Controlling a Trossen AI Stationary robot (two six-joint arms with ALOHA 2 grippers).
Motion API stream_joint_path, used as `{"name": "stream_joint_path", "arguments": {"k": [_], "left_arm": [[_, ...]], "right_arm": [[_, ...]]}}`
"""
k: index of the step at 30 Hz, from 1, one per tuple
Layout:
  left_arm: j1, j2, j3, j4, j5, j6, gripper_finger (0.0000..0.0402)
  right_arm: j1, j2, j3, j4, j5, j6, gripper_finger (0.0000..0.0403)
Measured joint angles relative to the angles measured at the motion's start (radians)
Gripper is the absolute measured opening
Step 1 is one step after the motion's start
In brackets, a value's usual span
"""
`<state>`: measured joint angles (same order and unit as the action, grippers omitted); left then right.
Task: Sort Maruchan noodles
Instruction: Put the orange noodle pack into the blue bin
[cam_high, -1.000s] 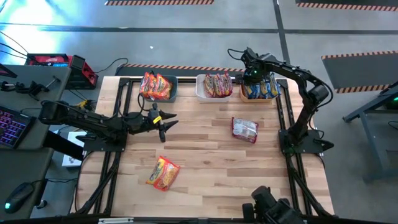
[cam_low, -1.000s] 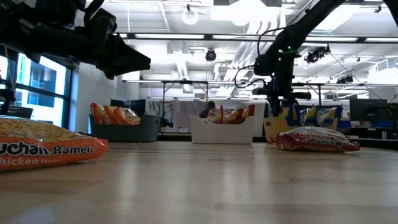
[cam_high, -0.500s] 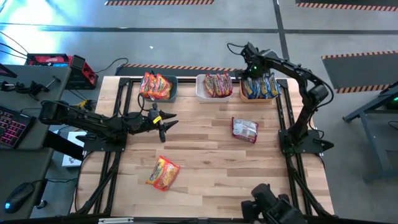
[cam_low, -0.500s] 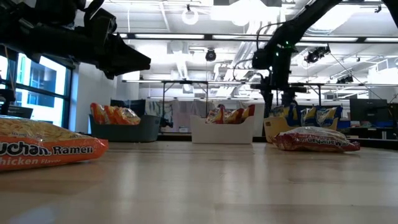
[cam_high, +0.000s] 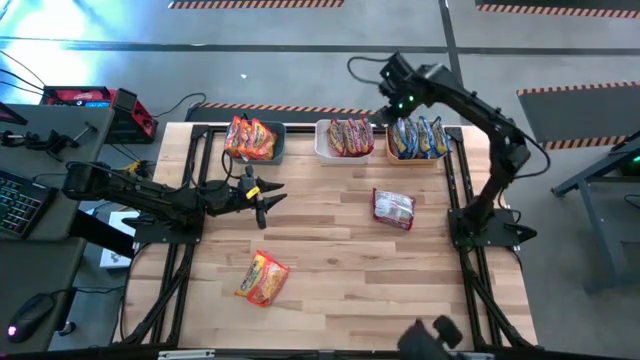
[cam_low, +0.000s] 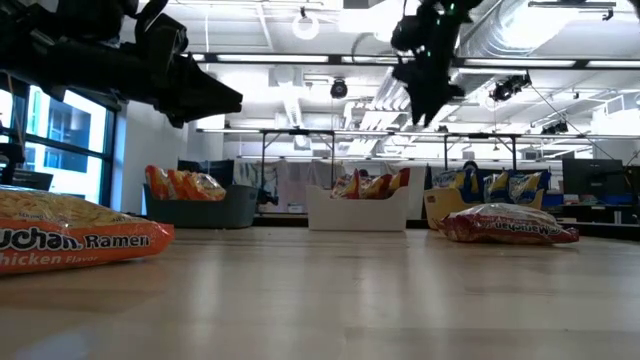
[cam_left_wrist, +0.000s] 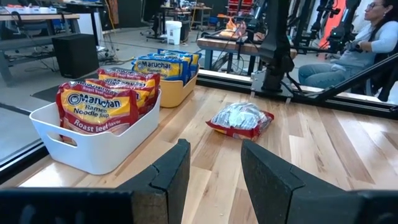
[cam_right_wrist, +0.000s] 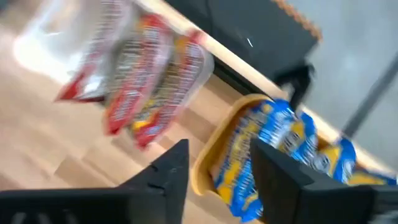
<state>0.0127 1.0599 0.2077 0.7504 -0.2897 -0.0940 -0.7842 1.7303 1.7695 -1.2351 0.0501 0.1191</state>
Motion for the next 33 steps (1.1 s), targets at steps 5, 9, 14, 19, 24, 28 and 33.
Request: {"name": "stream_joint_path", "arguments": {"k": [5,9,14,19,24,28,33], "left_arm": [[0.0,0.0,0.0,0.001,0.0,-0.009,0.0133],[0.0,0.0,0.0,0.002,0.0,-0.009,0.0133],[0.0,0.0,0.0,0.002,0.115,-0.009,0.0133],[0.0,0.0,0.004,0.001,0.312,-0.009,0.0133],[-0.03,0.0,0.048,-0.007,0.471,-0.05,0.0123],[-0.12,0.0,0.12,-0.187,0.466,-0.131,0.009],[-0.276,0.0,0.256,-0.679,0.259,-0.413,0.0064]], "right_arm": [[0.088,-0.157,-0.245,0.285,-0.013,-0.076,0.0061],[0.141,-0.319,-0.59,0.691,-0.115,-0.09,0.0007],[0.245,-0.474,-0.965,1.192,-0.162,-0.035,0.0019],[0.332,-0.548,-1.211,1.556,-0.112,-0.037,0.0007],[0.37,-0.554,-1.337,1.827,-0.111,-0.04,0.0002],[0.388,-0.554,-1.347,1.84,-0.119,-0.03,0.0004],[0.418,-0.554,-1.347,1.824,-0.133,-0.065,0.0004]]}}
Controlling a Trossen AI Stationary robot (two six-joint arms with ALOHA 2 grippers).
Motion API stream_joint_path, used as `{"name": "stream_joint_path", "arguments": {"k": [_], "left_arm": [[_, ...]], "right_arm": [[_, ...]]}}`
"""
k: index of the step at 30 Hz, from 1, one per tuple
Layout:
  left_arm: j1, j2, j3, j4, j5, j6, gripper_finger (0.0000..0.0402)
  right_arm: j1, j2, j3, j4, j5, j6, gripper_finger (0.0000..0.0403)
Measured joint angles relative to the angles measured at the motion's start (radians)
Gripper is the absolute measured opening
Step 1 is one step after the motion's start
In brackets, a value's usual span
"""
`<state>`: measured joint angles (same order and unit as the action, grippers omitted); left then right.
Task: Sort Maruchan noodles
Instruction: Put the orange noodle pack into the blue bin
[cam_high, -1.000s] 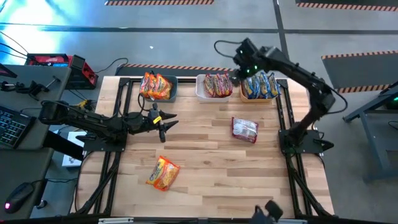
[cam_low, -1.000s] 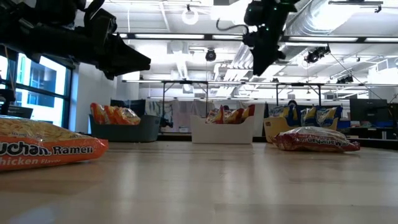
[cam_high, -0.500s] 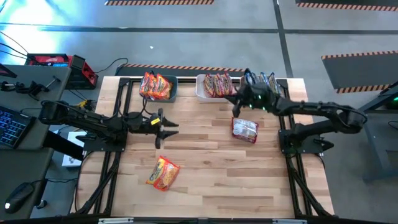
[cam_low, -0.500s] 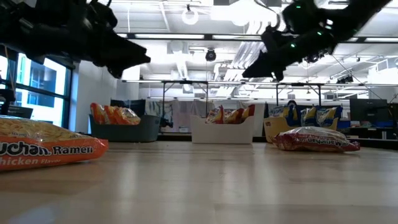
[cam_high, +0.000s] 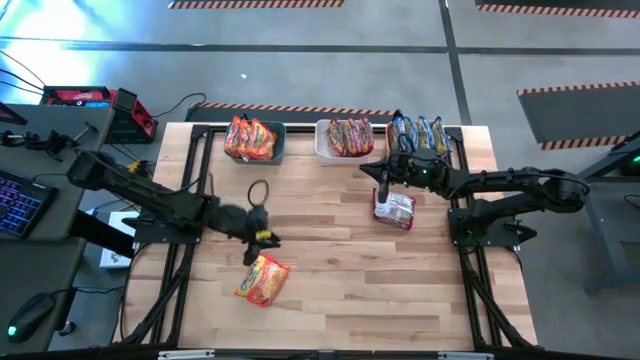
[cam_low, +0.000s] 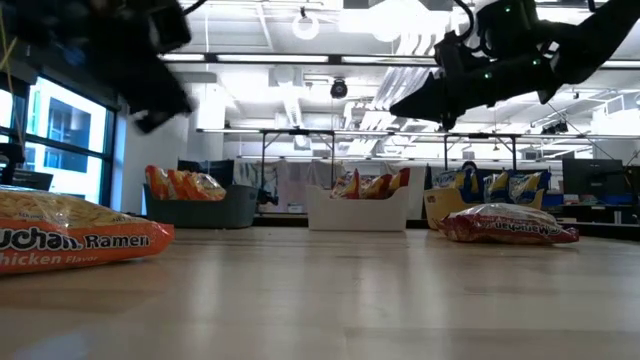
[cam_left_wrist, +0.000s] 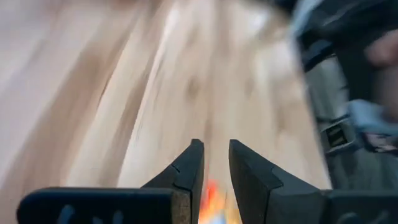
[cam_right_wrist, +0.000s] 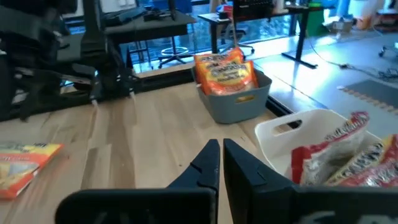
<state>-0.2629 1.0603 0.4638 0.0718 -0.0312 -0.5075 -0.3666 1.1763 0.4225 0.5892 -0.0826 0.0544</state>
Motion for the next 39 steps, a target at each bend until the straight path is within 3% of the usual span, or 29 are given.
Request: {"name": "stream_joint_path", "arguments": {"k": [5,10,14,21,28,33,39], "left_arm": [[-0.152,0.0,0.093,-0.341,-0.076,-0.388,0.0087],[-0.284,0.009,0.086,-0.372,-0.062,-0.783,0.0144],[-0.346,0.054,0.074,-0.385,-0.057,-0.955,0.019],[-0.358,0.151,0.074,-0.419,-0.051,-0.977,0.0238],[-0.345,0.246,0.074,-0.415,-0.018,-0.979,0.0244],[-0.345,0.301,0.074,-0.277,0.005,-0.896,0.0223],[-0.346,0.353,0.075,-0.166,0.005,-0.827,0.0153]], "right_arm": [[0.025,0.0,0.0,-0.001,0.0,-0.007,0.0004],[0.054,0.0,0.0,-0.001,0.0,-0.008,0.0004],[0.063,0.0,0.0,0.013,0.0,-0.025,0.0004],[0.057,0.0,0.0,0.095,0.0,-0.114,0.0004],[0.057,0.0,0.001,0.135,0.0,-0.147,0.0004],[0.057,0.0,0.001,0.134,0.0,-0.171,0.0004],[0.044,0.0,0.001,0.15,0.0,-0.216,0.0004]]}}
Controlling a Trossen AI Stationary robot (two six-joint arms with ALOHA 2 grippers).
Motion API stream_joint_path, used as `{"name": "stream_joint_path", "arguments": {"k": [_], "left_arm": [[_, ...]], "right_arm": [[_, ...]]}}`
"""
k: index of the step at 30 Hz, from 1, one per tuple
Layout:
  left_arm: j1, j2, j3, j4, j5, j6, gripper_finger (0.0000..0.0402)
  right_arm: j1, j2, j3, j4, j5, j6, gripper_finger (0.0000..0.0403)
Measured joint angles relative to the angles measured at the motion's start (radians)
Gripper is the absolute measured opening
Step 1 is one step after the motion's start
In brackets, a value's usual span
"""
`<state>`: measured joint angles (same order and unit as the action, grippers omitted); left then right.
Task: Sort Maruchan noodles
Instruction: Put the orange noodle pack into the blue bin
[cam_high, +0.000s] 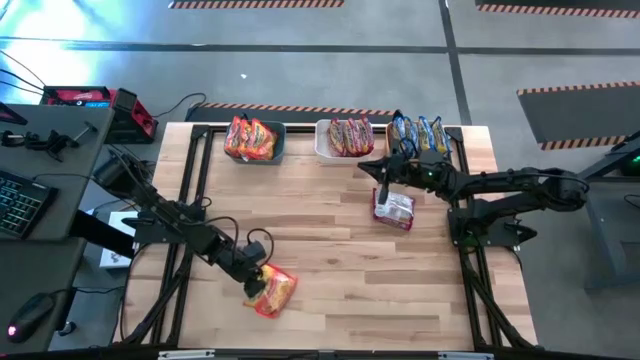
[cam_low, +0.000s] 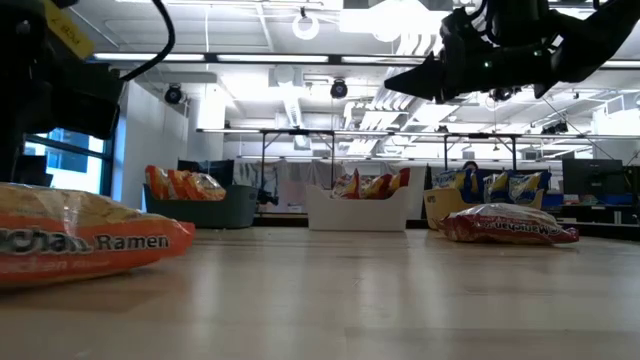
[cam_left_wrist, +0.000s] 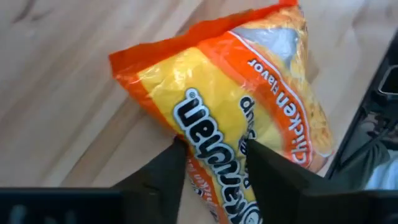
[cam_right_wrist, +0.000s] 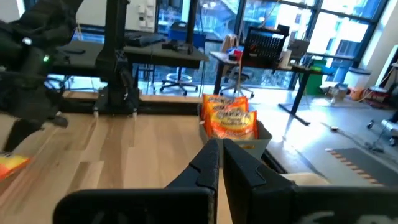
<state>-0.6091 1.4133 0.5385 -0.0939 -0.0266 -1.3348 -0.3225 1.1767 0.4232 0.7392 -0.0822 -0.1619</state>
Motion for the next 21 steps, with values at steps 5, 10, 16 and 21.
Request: {"name": "stream_joint_path", "arguments": {"k": [5,10,16,21], "left_arm": [[-0.002,0.017,-0.002,0.084,-0.008,0.088,0.0076],[0.0,-0.002,-0.002,0.089,-0.008,0.088,0.0007],[0.057,-0.103,0.052,-0.087,-0.013,0.094,0.0002],[0.157,-0.199,0.185,-0.407,-0.018,0.16,0.0001]], "right_arm": [[-0.017,0.0,0.0,0.04,0.0,0.001,0.0004],[-0.027,0.0,0.0,0.045,0.0,0.003,0.0004],[-0.031,0.0,0.0,0.045,0.0,0.003,0.0004],[-0.031,0.0,0.0,0.045,0.0,0.003,0.0004]]}}
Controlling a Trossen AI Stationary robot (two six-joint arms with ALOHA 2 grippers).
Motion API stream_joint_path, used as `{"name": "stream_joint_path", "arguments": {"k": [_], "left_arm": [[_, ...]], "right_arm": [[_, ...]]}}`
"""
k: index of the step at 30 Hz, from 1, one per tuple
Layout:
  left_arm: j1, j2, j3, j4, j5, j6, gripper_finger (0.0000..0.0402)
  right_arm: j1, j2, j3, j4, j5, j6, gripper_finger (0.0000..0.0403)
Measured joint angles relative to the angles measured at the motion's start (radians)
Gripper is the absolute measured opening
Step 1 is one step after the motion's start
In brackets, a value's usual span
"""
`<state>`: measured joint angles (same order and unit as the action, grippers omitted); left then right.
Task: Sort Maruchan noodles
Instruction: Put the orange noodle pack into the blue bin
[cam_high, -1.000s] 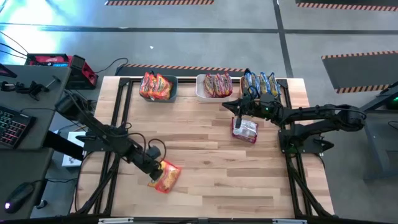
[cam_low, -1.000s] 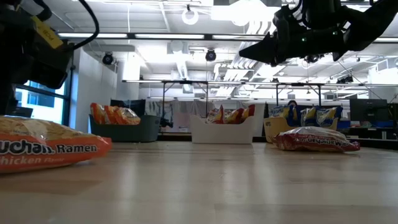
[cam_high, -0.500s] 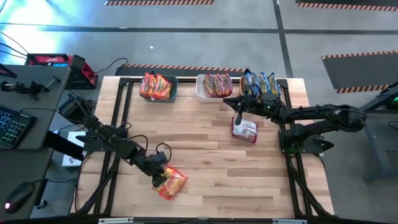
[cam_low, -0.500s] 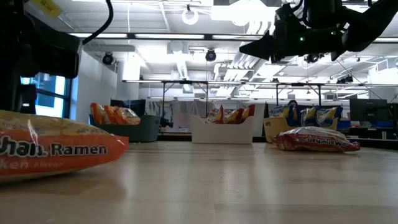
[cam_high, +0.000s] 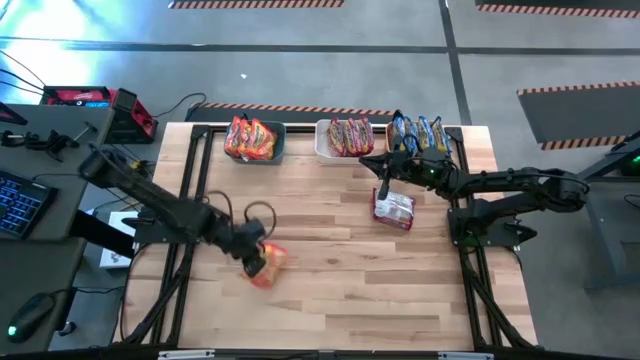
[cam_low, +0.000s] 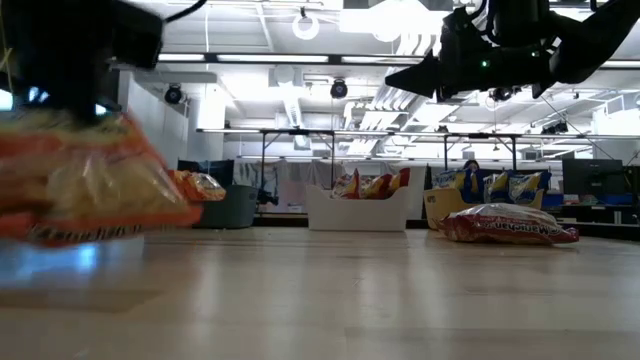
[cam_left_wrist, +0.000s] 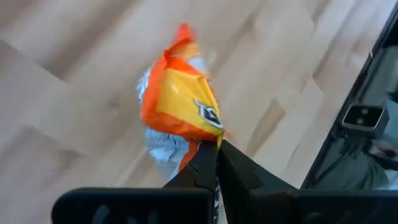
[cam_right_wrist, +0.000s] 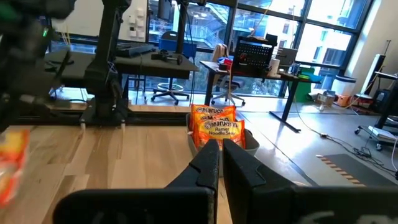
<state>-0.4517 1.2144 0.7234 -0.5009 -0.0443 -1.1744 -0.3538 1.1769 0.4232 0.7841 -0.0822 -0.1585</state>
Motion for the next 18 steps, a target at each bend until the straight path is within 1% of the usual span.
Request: {"name": "stream_joint_path", "arguments": {"k": [5,8,12,18], "left_arm": [[0.147,-0.035,0.18,-0.313,0.014,0.123,0.0],[0.252,-0.032,0.271,-0.45,0.033,0.222,0.0],[0.409,-0.015,0.365,-0.56,0.048,0.348,0.0],[0.632,0.041,0.486,-0.676,0.065,0.568,0.0]], "right_arm": [[0.0,0.0,0.0,0.0,0.0,0.0,0.0004],[0.0,0.0,0.0,0.0,0.0,0.0,0.0004],[0.0,0.0,0.0,-0.001,0.0,0.002,0.0004],[0.0,0.0,0.0,-0.01,0.0,0.023,0.0004]]}}
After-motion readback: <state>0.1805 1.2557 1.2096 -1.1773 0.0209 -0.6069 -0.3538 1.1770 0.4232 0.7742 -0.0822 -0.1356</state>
